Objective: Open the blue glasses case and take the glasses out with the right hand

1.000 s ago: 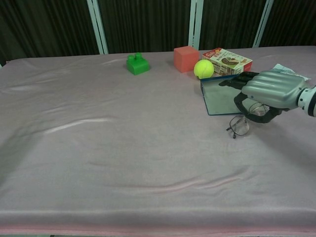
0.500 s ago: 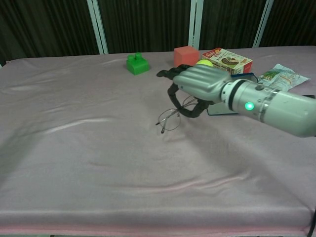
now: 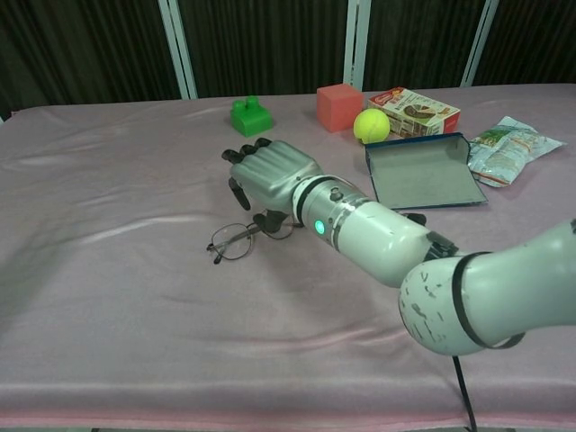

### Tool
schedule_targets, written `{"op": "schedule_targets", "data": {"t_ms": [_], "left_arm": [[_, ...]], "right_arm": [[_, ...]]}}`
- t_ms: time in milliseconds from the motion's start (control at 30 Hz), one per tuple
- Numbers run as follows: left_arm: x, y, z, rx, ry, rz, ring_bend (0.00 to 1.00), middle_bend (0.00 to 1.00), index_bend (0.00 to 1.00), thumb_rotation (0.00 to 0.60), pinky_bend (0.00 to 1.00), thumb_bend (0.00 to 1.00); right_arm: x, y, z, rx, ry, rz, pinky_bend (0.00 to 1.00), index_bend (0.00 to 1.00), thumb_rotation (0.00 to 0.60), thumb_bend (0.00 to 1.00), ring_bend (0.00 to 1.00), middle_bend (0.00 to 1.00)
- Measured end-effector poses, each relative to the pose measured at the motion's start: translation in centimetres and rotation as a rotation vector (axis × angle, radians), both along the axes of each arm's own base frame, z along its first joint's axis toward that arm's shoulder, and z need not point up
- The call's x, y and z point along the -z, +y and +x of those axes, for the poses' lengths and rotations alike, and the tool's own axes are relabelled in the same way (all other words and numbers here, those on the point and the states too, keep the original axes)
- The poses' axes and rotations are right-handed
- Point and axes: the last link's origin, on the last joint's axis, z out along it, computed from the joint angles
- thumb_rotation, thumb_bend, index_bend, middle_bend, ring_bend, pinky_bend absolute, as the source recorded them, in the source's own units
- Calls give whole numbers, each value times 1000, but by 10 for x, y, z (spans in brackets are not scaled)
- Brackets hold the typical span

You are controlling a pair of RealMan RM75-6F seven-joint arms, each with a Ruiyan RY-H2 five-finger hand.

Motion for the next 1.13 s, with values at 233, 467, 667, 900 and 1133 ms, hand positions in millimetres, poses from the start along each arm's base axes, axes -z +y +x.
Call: {"op": "schedule_targets", "data": {"t_ms": [233,467,667,900,1133], "left_arm": [[1,0,0,1,0,0,0,43,0,600,62,433],[-5,1,0,5,-2,45,0,4,0,600,62,433],[-5,0,0,13,21,110,0,0,0,600,61,434],[-3,-5,4,54,47,153,0,0,0,600,57,434],[1,-9,5,60,66,143,0,0,0,600,48,433]], "right_arm": [[-17,1,-2,-13,-50,-2,0,305,600,575,0,44],[-79,20,-44,-23,-100,-31,0,107,600,394,0,0],[-182,69,-141,83,-63,-144,0,100,600,394,0,0],[-258,146,-238,266,-130,-297,0,83,600,393,0,0],[-281,186,-290,345,-218,-348,0,80,600,393,0,0]]}}
